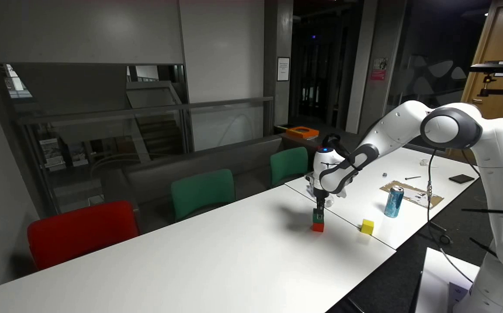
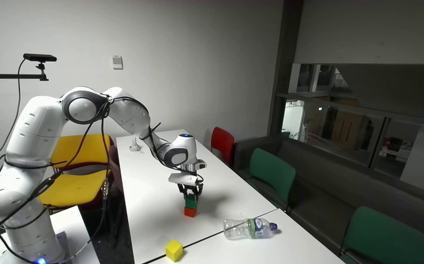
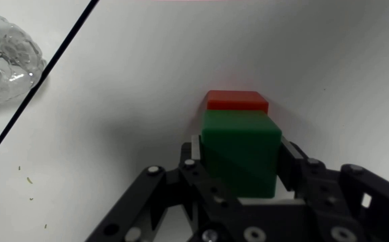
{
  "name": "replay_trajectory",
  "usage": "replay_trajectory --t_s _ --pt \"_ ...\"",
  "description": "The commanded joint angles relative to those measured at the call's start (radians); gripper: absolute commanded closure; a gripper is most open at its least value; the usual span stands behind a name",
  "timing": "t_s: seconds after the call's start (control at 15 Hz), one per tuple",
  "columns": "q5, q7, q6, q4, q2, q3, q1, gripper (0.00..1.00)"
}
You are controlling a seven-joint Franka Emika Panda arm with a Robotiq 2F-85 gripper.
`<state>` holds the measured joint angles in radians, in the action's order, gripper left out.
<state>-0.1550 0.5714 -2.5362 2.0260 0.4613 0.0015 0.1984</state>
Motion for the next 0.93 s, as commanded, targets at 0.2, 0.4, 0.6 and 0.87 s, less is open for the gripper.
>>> replay_trajectory --t_s 0.2,0.4,0.6,0.87 --pt "0.003 0.041 -0.031 0.032 -0.015 0.011 0.016 0.69" --pt "0.008 0.041 -0.034 0.038 -0.015 0.012 0.018 0.69" --pt "0.027 0.052 -0.031 0.044 -0.017 0.022 0.027 0.69" --pt "0.028 -0.002 0.003 0.002 -0.002 0.004 0.005 0.44"
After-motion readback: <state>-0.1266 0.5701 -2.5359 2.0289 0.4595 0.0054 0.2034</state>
